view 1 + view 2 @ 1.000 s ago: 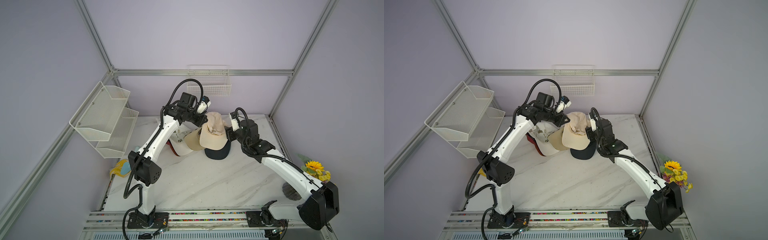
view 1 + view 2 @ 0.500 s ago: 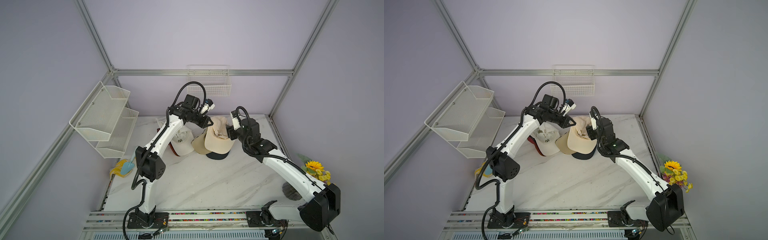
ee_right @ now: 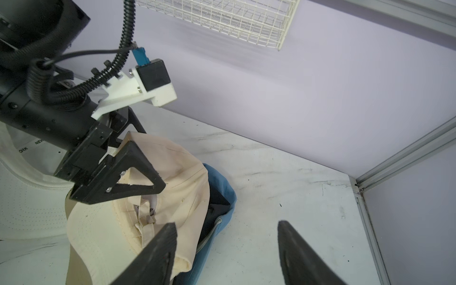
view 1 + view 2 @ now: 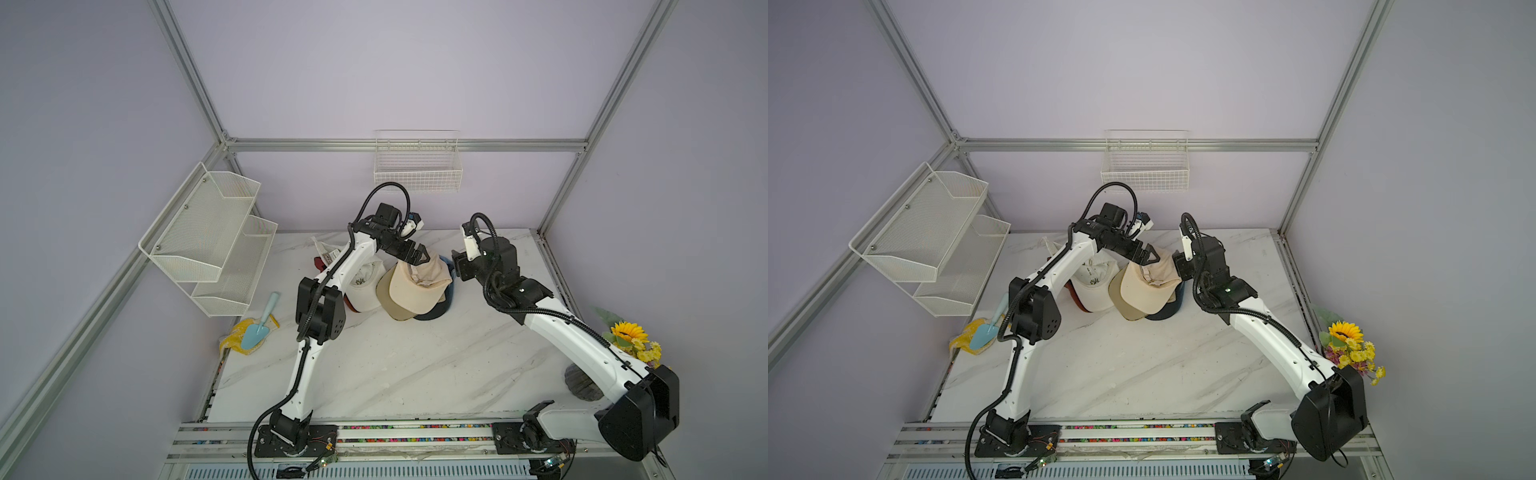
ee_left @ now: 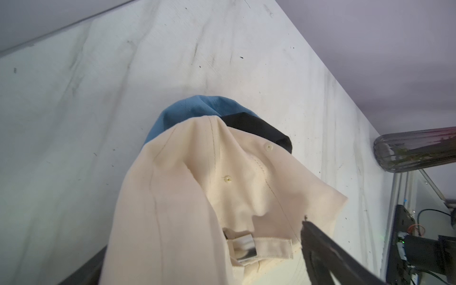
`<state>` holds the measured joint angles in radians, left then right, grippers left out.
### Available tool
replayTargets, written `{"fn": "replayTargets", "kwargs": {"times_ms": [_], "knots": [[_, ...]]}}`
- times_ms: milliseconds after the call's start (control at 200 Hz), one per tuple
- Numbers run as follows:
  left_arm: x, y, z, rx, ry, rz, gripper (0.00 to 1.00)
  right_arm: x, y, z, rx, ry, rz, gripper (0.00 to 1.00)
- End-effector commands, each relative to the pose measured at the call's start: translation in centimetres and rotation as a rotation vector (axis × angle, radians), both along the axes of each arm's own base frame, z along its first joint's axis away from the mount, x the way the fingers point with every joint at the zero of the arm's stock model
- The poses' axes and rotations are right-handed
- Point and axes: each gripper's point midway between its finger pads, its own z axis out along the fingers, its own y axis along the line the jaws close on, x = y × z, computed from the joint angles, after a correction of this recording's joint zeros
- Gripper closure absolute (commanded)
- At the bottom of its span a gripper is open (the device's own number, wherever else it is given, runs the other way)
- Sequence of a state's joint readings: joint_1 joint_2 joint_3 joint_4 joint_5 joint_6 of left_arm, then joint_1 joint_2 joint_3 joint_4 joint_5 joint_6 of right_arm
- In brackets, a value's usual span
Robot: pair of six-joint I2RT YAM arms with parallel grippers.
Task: Open the adjustable buckle of the baseball cap
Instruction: Place the baseball cap on the baseball cap, then pick up the baseball cap.
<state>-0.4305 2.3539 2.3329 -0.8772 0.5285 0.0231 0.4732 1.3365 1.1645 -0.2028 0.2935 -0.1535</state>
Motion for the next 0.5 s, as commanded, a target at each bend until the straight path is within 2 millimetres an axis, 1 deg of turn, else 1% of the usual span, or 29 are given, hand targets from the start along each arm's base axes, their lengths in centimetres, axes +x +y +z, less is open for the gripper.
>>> {"fn": "replayTargets", "kwargs": {"times_ms": [0,115,245,360,495], "knots": [[-0.1,0.8,6.8,0.005,-0.18,0.019,0.0,0.3,0.5,0.8,0.018,-0.011,0.008,0.32],[-0.1,2.0,8.1,0.049,-0.232,0.05,0.0,0.5,0.7,0.7,0.02,-0.008,0.011,0.32],[-0.6,2.8,8.5,0.075,-0.246,0.059,0.0,0.5,0.7,0.7,0.021,-0.008,0.011,0.33],[-1.1,3.1,8.0,0.085,-0.229,0.056,0.0,0.5,0.7,0.7,0.024,-0.008,0.01,0.32],[-1.2,3.4,6.3,0.115,-0.195,0.057,0.01,0.5,0.7,0.7,0.025,-0.008,0.011,0.33]]}}
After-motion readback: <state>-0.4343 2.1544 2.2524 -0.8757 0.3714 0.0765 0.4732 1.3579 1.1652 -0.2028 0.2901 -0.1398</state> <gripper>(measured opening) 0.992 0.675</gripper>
